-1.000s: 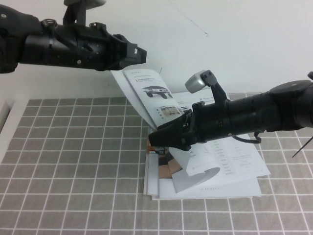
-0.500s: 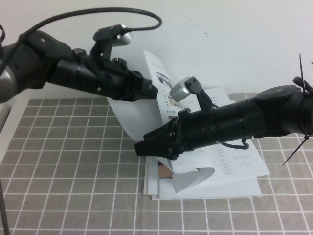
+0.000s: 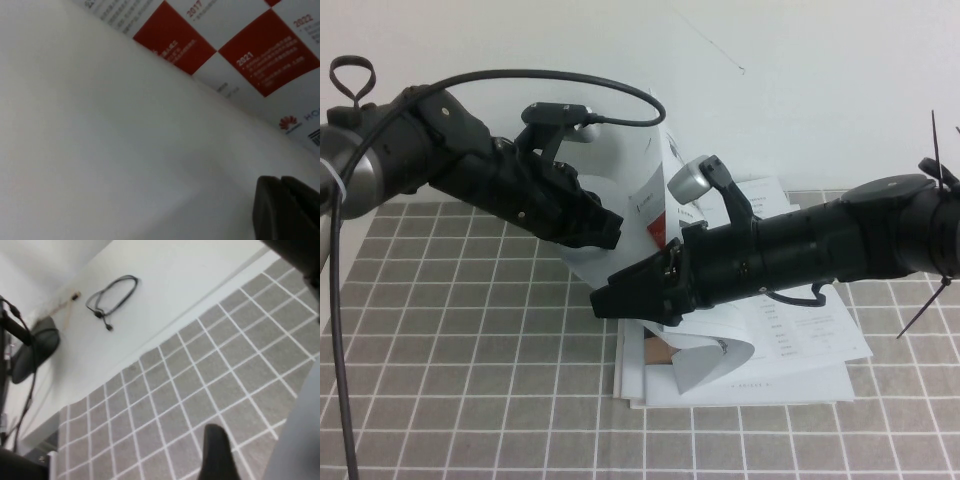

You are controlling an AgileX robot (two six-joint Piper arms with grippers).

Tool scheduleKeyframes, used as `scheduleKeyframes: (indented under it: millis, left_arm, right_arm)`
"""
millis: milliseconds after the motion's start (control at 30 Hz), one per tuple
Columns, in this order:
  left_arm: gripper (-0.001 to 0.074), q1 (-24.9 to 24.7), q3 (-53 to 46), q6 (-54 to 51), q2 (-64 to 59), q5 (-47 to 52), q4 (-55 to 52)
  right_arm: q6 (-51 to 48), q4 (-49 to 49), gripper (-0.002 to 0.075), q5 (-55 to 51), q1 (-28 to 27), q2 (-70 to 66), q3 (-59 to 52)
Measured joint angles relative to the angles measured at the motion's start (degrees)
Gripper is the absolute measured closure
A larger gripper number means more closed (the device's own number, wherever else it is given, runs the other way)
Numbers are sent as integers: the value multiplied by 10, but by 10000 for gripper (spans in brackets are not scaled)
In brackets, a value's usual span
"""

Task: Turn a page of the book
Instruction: Open the closed book

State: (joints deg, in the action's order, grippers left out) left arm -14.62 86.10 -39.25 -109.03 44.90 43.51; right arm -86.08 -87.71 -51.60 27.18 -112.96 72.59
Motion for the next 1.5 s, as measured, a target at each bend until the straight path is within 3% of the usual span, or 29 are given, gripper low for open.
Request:
scheduleKeyframes:
  millis: [433, 633, 867, 1100, 1367, 1500]
  left_arm:
    - [739, 0, 0, 27, -5, -12, -45]
    - [739, 0, 0, 35, -5, -4, -61]
    - [739, 0, 0, 67, -5, -3, -94]
    - [739, 0, -40, 70, -5, -37, -112]
    - [739, 0, -153, 72, -5, -145, -130]
    - [739, 3, -172, 72, -10, -196, -134]
  right_arm:
    - [54, -3, 306, -150, -16, -1, 68]
    - [104, 76, 441, -156, -38, 10, 131]
    - [268, 338, 542, -62, -47, 38, 171]
    - [494, 605, 704, 40, -49, 21, 171]
    - [596, 780, 727, 73, -51, -52, 171]
    - [650, 845, 727, 90, -82, -57, 171]
